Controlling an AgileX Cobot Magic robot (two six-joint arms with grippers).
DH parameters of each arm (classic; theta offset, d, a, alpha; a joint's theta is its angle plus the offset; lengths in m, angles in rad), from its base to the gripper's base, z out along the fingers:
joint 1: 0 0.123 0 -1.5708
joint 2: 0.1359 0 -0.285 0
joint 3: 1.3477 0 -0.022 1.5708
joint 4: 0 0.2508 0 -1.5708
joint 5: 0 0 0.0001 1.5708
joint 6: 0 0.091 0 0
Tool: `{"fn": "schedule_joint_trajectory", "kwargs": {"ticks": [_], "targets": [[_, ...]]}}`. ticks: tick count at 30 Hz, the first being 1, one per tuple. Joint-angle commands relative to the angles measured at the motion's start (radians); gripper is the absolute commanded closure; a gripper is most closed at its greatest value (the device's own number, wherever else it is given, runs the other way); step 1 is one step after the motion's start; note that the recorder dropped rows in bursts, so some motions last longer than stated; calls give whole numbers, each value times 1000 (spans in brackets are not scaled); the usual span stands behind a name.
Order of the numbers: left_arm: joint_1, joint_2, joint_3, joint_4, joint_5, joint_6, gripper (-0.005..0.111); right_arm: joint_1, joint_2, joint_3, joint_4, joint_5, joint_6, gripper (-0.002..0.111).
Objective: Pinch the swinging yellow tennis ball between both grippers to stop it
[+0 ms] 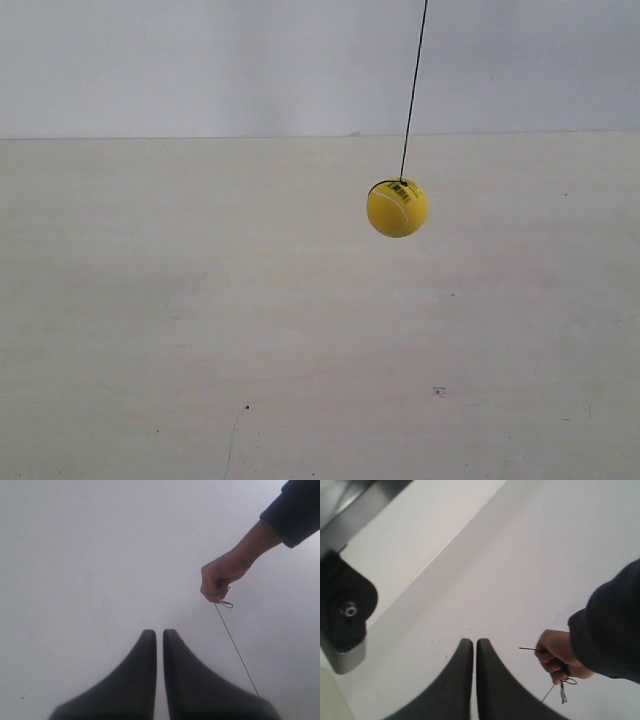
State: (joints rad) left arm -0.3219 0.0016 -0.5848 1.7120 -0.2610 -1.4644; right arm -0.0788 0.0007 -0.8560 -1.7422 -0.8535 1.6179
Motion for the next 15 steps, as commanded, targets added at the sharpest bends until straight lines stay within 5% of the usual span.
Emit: {"fn": "schedule_joint_trajectory", "kwargs": {"ticks": [1, 15], "targets": [[2, -2, 31, 4, -4, -15, 102, -1, -1, -1, -2, -48, 33, 108], [2, -2, 35, 4, -6, -15, 102, -1, -1, -1, -2, -61, 59, 108]]}}
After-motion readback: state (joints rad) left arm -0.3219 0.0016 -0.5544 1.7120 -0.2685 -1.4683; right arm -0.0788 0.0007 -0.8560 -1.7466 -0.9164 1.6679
